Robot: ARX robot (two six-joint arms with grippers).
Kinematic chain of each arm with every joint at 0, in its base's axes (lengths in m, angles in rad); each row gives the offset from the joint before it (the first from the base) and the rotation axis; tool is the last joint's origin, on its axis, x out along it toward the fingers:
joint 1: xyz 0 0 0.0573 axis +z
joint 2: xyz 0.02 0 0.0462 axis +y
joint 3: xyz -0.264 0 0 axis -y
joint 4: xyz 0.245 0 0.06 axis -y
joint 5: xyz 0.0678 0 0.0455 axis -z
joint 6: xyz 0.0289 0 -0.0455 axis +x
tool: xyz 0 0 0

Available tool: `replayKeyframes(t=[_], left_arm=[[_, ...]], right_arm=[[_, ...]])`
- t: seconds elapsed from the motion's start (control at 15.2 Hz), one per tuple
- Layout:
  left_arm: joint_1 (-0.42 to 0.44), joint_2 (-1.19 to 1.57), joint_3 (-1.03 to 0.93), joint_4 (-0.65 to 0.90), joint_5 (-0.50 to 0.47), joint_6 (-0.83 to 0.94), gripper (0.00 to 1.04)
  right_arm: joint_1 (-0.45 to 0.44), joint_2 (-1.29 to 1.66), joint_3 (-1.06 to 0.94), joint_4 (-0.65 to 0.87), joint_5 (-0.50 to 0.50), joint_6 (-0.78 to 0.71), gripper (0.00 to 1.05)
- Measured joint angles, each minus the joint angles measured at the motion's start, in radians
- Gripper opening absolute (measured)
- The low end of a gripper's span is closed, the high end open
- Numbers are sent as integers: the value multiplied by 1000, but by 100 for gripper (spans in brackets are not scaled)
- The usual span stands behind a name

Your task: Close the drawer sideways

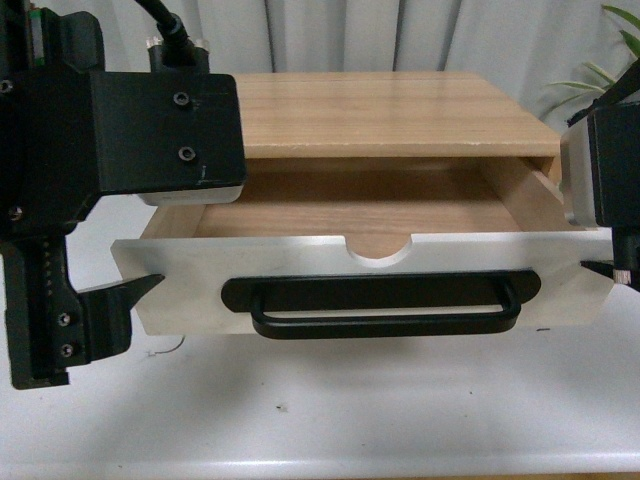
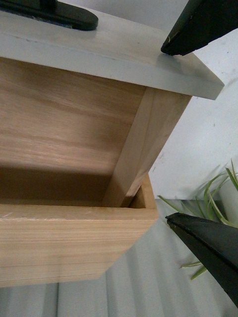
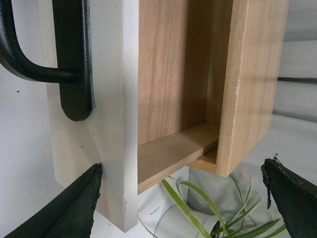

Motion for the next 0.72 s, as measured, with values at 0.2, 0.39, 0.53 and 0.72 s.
replayKeyframes(t=[0.2,0.39,0.53,0.72], left_arm=[[-10,34,5,42,-13,-11,98],[-10,62,19,81,-32,-27,98],[-17,84,24,126,-41,-46,98],[-45,193,69,227,-82,-88,98]], right_arm=[[0,25,22,0,0,7,98],[-5,61,56,4,0,8,98],[-23,110,90,10,-10,13,98],[-42,253,209,-9,-33,35,98]])
